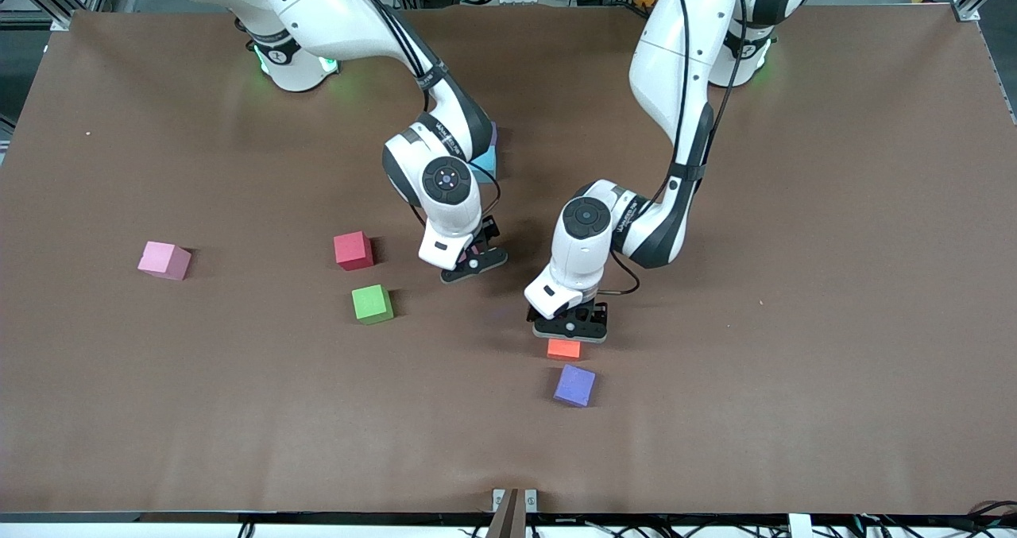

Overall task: Arrange blocks into number 1
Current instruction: 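Grasp the pink block with the right gripper while the left grasps orange, then place the pink block below the cyan block with the right gripper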

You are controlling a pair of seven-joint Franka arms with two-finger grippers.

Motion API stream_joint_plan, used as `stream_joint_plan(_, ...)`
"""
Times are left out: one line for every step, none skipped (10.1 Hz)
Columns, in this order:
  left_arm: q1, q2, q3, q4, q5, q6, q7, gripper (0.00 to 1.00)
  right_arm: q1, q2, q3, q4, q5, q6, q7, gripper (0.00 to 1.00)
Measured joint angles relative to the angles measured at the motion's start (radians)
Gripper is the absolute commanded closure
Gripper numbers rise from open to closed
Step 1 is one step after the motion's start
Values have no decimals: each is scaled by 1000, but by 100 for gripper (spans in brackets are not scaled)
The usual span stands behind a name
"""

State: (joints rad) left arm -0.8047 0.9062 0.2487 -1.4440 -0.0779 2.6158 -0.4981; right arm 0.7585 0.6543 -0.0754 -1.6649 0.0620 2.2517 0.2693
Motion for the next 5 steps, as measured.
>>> stream_joint_plan(0, 0, 0, 0, 0, 3, 0, 0, 0, 2, 0, -4, 0, 9, 0, 27)
stream_joint_plan(1, 0, 0, 0, 0, 5, 0, 0, 0, 5, 0, -20, 0, 41, -1, 62)
stream_joint_plan(1, 1, 0, 0, 0, 6, 0, 0, 0, 8, 0, -47, 0, 85, -1, 94)
stream_joint_plan(1, 2, 0, 0, 0, 7, 0, 0, 0, 10, -1, -72, 0, 111, -1, 100)
stream_joint_plan(2, 2, 0, 0, 0, 11, 0, 0, 0, 9, -1, -81, 0, 117, 1, 100)
